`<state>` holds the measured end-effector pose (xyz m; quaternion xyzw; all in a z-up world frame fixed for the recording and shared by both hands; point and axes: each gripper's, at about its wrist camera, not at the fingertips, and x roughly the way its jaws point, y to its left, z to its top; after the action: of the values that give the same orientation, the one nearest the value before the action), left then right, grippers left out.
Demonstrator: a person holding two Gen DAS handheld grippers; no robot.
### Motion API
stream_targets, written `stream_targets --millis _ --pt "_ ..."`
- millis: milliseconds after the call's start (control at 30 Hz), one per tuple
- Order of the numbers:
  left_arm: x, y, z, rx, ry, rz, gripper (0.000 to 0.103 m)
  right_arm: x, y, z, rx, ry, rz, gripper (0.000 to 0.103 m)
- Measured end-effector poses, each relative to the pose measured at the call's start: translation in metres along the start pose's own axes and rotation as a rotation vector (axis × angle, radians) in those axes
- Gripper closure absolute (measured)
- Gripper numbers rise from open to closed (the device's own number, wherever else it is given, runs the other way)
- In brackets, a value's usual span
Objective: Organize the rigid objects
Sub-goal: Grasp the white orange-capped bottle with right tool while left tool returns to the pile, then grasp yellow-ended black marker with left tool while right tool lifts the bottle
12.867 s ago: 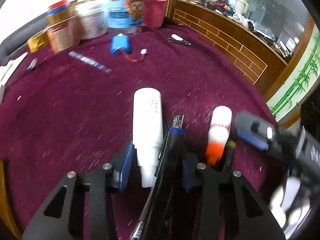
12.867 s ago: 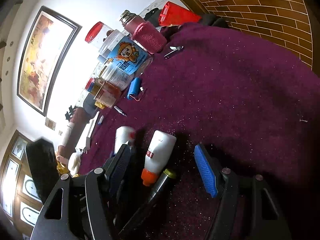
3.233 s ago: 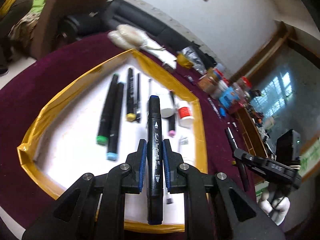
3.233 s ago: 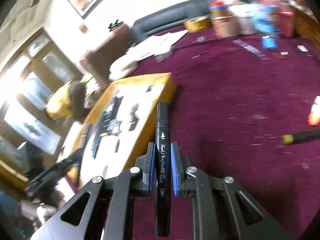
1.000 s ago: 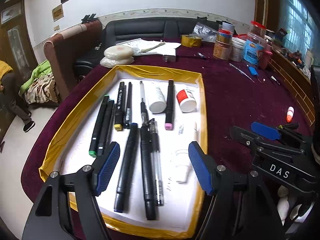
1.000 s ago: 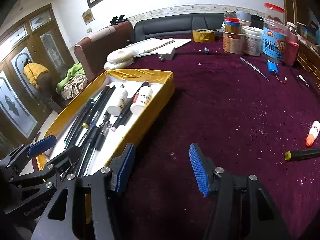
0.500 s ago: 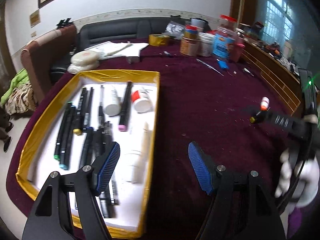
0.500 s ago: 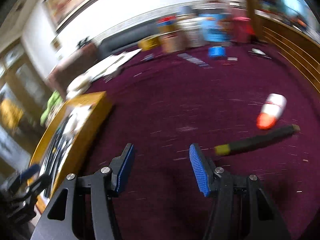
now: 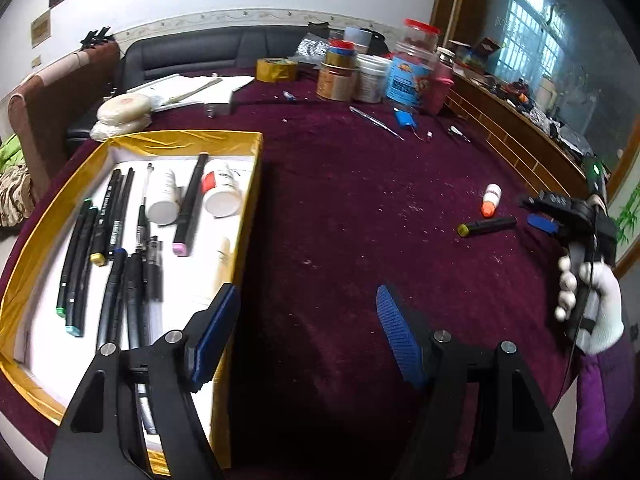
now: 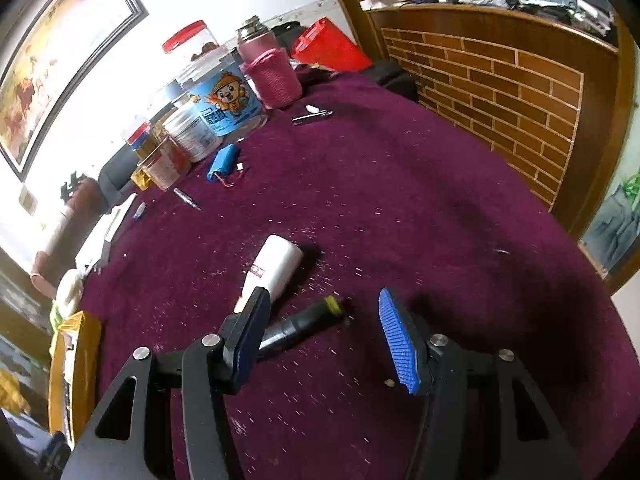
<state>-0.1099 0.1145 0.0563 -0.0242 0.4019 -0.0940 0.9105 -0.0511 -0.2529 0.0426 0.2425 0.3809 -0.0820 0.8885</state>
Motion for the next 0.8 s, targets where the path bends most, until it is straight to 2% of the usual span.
stream_targets --millis 133,233,267,300,467,667,800 --pt "0.001 -0.009 -0.001 0.017 0.010 -0.007 0.033 0.019 0.021 0.009 -0.073 0.034 -0.002 0.051" --pt "-0.002 -0.014 -0.003 0.030 0.009 0.004 0.033 0.043 0.044 0.010 -0.169 0.094 -0.058 0.052" --pt "-0.002 -0.013 -0.003 0.031 0.009 0.007 0.033 0.047 0.049 0.008 -0.194 0.104 -0.071 0.063" --pt "-0.002 -0.013 -0.003 0.031 0.010 0.011 0.033 0.052 0.054 0.006 -0.217 0.115 -0.074 0.078" --pt "-0.002 -0.018 -0.001 0.058 0.009 0.004 0.033 0.053 0.066 -0.005 -0.257 0.125 -0.028 0.078" --pt "0.009 -0.051 0.009 0.154 0.017 -0.069 0.033 0.052 0.064 -0.007 -0.288 0.129 -0.008 0.079" --pt "0.023 -0.081 0.014 0.208 0.053 -0.147 0.033 0.043 0.036 0.002 -0.149 0.089 0.152 0.079"
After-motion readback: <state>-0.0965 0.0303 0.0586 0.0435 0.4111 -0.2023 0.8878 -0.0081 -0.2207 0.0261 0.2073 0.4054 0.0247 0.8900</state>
